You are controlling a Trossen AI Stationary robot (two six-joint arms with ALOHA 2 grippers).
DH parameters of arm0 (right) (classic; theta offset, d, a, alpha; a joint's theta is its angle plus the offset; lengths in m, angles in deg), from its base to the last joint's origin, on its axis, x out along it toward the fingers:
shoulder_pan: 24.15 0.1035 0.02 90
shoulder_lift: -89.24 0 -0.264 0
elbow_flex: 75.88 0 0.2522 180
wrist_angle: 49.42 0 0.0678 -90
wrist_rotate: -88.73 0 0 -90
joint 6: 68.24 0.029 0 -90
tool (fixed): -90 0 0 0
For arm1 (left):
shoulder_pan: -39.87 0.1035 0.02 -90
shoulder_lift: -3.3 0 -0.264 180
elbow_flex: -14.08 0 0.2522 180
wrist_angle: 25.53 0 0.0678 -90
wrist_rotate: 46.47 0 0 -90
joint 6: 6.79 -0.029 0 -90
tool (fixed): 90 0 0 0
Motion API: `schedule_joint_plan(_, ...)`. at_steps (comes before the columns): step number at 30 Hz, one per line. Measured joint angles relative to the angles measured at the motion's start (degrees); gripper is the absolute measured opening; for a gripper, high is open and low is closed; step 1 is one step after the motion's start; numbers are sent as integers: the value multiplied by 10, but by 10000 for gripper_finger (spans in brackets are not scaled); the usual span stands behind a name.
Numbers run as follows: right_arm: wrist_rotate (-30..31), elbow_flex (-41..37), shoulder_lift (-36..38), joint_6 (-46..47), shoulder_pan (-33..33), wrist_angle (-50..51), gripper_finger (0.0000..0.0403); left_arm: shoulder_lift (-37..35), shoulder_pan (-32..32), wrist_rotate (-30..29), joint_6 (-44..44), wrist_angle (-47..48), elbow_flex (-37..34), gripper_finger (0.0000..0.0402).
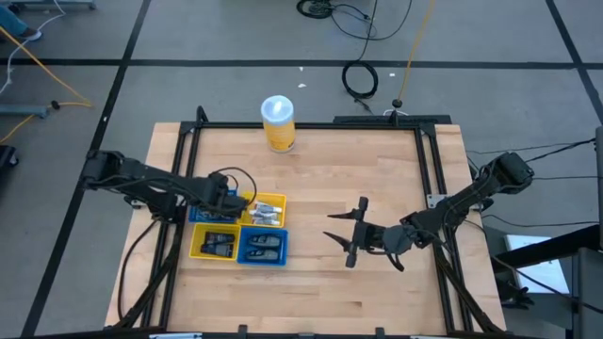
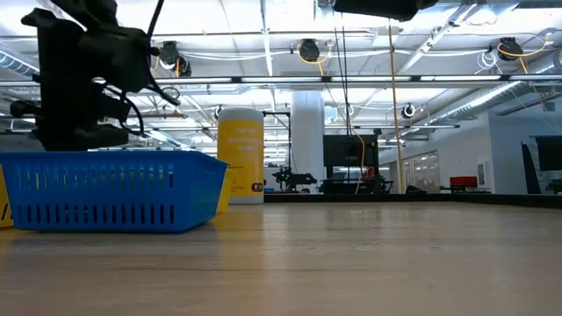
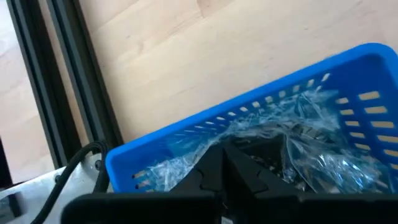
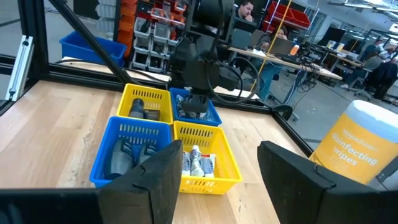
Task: Pick & Place Travel size toiletries
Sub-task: Put the black hairbrush into the top blue bin, then return to Home Position
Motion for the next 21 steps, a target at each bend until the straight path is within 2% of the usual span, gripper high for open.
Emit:
schedule_joint_plan(4,0,0,0,0,0,0,201,0,4,0,-11,-3,0,2)
schedule_joint_plan(11,0,0,0,0,0,0,201,-20,4,19,-42,-7,0,22)
schedule_joint_plan(18,4,0,0,3,0,0,197,-83,-4,6,-46,-8,0,8)
schedule_joint_plan(21,33,0,0,18,0,4,197,-124,-23,-24,-46,-15,0,2)
